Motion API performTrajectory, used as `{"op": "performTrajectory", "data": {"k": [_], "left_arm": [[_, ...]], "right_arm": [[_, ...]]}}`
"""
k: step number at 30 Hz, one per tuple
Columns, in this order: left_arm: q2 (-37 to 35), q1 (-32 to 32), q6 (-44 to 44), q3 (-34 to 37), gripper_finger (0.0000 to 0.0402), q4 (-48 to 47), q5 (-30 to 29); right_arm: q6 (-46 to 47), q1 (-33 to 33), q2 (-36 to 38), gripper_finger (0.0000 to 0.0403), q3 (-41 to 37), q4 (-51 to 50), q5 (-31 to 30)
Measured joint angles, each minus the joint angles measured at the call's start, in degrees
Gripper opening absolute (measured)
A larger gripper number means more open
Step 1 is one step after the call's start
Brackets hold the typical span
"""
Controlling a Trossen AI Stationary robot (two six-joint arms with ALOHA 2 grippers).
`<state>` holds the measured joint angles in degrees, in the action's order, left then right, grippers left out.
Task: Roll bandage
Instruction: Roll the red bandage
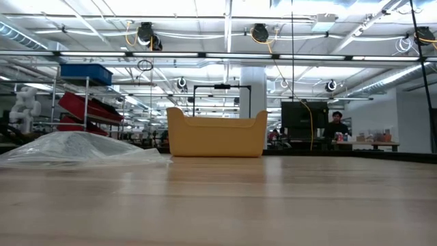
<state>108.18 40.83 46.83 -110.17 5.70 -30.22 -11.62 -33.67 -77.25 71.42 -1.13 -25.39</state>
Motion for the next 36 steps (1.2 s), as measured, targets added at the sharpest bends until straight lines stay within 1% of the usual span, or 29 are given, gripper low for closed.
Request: {"op": "performTrajectory", "data": {"k": [6,9,12,17,20,23,24,26,29,31,33,34,36], "left_arm": [[0.0,0.96,-0.31,0.0,0.0207,0.25,0.47],[0.0,0.99,-2.97,0.0,0.0207,0.44,1.68],[0.09,0.99,-3.39,0.0,0.021,-0.76,0.75],[0.52,1.98,-1.36,0.0,0.0233,-0.28,-5.53],[0.52,4.31,0.02,0.0,0.0239,2.09,-12.76],[0.5,7.08,-1.29,0.0,0.024,0.94,-21.64],[0.5,7.9,-3.7,0.0,0.024,-0.49,-24.51],[0.5,8.89,-13.61,0.0,0.024,-5.82,-27.48],[0.72,9.31,-30.9,0.0,0.024,-16.43,-26.18],[1.72,9.11,-39.66,0.0,0.024,-20.83,-25.24],[3.28,8.84,-44.76,0.0,0.024,-24.07,-26.64],[4.25,8.63,-46.17,0.0,0.0239,-25.29,-28.29],[6.21,7.97,-47.54,0.0,0.0239,-27.13,-33.52]], "right_arm": [[-0.02,-0.02,0.0,0.0019,0.0,0.0,0.0],[-0.02,0.0,0.0,0.0019,0.0,-0.04,-0.15],[-0.02,0.02,0.0,0.0019,0.0,-0.02,-0.16],[-0.02,0.0,0.0,0.0019,0.0,-0.24,-0.13],[-0.02,-0.19,0.0,0.0019,0.0,-0.76,-0.13],[0.11,-0.58,0.36,0.0019,0.0,-0.85,-0.12],[0.23,-0.81,0.64,0.0019,0.0,-0.86,-0.12],[0.27,-1.22,1.22,0.0019,0.0,-0.5,-0.07],[0.35,-2.12,2.1,0.0019,0.0,-0.36,-0.02],[0.49,-2.46,2.86,0.0019,0.0,-0.19,0.03],[0.64,-2.88,3.46,0.0019,0.0,-0.08,0.0],[0.64,-2.98,3.61,0.0019,0.0,0.08,0.0],[0.66,-3.27,3.94,0.0019,0.0,-0.04,0.0]]}}
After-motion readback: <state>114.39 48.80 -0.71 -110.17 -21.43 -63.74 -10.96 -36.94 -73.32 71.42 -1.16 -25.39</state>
